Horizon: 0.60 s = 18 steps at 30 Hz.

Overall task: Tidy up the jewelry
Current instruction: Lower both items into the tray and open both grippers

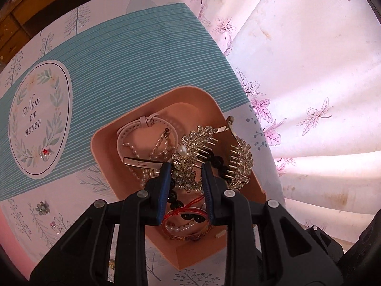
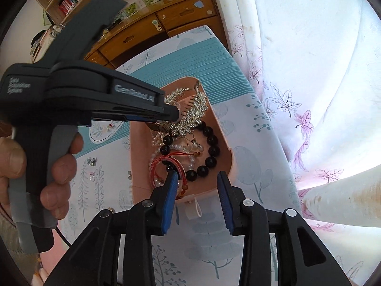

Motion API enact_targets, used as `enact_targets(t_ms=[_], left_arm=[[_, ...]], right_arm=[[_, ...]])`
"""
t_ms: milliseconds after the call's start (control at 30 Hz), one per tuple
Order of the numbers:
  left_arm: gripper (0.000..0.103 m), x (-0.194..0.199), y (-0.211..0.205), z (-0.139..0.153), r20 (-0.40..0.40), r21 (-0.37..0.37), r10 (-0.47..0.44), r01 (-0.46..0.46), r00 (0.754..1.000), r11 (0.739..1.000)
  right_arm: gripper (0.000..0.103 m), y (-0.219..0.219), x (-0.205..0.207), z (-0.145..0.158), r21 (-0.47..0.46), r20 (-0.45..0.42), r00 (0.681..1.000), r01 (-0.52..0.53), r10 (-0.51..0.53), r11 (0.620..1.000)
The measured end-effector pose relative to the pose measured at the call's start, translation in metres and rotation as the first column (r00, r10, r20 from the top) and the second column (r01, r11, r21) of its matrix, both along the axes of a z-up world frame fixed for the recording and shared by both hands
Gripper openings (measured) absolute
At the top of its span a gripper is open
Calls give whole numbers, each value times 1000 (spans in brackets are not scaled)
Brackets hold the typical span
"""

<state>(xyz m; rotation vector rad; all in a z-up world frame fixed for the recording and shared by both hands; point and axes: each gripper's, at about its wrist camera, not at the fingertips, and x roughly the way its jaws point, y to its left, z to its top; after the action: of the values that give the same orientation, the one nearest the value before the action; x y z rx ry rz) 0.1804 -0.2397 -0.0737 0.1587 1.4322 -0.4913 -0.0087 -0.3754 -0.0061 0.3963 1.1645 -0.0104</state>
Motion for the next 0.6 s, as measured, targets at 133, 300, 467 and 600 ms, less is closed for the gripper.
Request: enact_targets(t_ms=[133, 300, 467, 600], left_arm=[[23, -2, 0, -7, -16, 36, -6, 7, 1000, 999], [29, -7, 5, -4, -15, 50, -31, 32, 999, 998], [44, -13, 20, 14, 3, 41, -45, 45, 999, 998], [44, -21, 40, 37, 35, 40, -59, 57, 998, 998]], right_arm=[[35, 6, 1, 0, -23, 1, 1000, -4, 4, 1000], [35, 9, 5, -3, -44, 2, 1000, -6, 6, 999], [35, 15, 10, -3, -55, 4, 1000, -19, 19, 998], [35, 22, 14, 4, -63, 18, 999, -37, 38, 997]])
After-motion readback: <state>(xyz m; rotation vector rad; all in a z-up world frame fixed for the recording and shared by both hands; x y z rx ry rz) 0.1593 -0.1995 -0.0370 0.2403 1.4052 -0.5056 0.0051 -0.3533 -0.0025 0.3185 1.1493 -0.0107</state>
